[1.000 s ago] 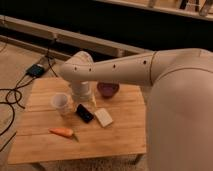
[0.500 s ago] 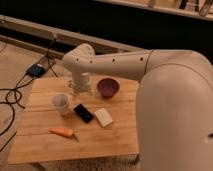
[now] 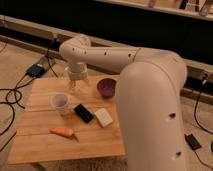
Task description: Place the bottle in the ceramic bowl
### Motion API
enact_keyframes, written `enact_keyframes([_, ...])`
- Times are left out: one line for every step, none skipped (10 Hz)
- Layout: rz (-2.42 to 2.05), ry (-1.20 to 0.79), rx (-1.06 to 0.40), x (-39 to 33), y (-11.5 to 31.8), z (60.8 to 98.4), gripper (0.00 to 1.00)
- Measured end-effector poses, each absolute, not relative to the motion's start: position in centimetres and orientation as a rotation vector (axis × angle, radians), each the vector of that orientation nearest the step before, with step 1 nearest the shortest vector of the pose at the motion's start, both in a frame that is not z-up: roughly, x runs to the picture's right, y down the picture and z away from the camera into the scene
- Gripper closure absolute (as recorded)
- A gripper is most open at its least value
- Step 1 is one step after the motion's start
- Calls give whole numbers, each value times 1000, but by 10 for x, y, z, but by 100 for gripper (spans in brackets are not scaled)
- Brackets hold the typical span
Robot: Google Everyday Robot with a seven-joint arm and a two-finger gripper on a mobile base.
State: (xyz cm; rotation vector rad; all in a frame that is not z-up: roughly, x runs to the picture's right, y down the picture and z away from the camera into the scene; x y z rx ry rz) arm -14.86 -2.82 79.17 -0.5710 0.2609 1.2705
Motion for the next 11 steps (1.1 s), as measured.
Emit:
enact_keyframes([1253,241,-564,-154,-39,799,35])
enact_keyframes([1239,222,-557,-158,-49,806,35])
enact_keyframes([1229,200,-555,-163,-57,812,35])
enact_keyframes([1223,185,-553,-166,-63,817,35])
enact_keyframes([1217,155,-549,-171,-73,826,35])
enact_keyframes([1213,140,-546,-174,-77,831,35])
enact_keyframes([1206,122,-542,-178,-82,837,35])
enact_keyframes([1200,99,-535,-183,-89,842,35])
enact_keyframes([1197,85,-531,-185,-94,844,35])
enact_keyframes([1191,64,-526,-190,-100,847,35])
enact_keyframes([1182,45,-522,-195,-104,849,35])
